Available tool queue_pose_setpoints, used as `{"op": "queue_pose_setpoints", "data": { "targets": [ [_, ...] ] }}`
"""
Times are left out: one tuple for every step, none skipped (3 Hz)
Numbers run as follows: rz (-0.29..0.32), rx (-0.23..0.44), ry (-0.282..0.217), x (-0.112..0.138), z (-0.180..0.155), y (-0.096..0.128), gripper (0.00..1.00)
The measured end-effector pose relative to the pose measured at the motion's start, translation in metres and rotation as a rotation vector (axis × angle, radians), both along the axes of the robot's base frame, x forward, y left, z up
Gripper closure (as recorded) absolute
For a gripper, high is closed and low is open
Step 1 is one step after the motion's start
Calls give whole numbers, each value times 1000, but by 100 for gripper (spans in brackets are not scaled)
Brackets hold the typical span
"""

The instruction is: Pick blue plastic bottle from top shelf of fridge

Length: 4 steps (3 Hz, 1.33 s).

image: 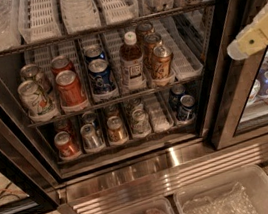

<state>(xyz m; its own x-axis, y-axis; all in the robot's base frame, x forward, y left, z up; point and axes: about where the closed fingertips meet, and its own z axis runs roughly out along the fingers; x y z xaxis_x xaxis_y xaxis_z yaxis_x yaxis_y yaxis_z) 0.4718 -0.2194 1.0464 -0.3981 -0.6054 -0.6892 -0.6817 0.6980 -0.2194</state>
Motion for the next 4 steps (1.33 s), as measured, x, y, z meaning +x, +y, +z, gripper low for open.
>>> {"op": "queue_pose_setpoints", "data": {
  "targets": [
    [-93,94,-42,22,7,14,0],
    [-190,184,-104,43,19,27,0],
    [-282,270,-163,61,24,42,0],
    [-313,313,-186,66,33,41,0]
  ]
}}
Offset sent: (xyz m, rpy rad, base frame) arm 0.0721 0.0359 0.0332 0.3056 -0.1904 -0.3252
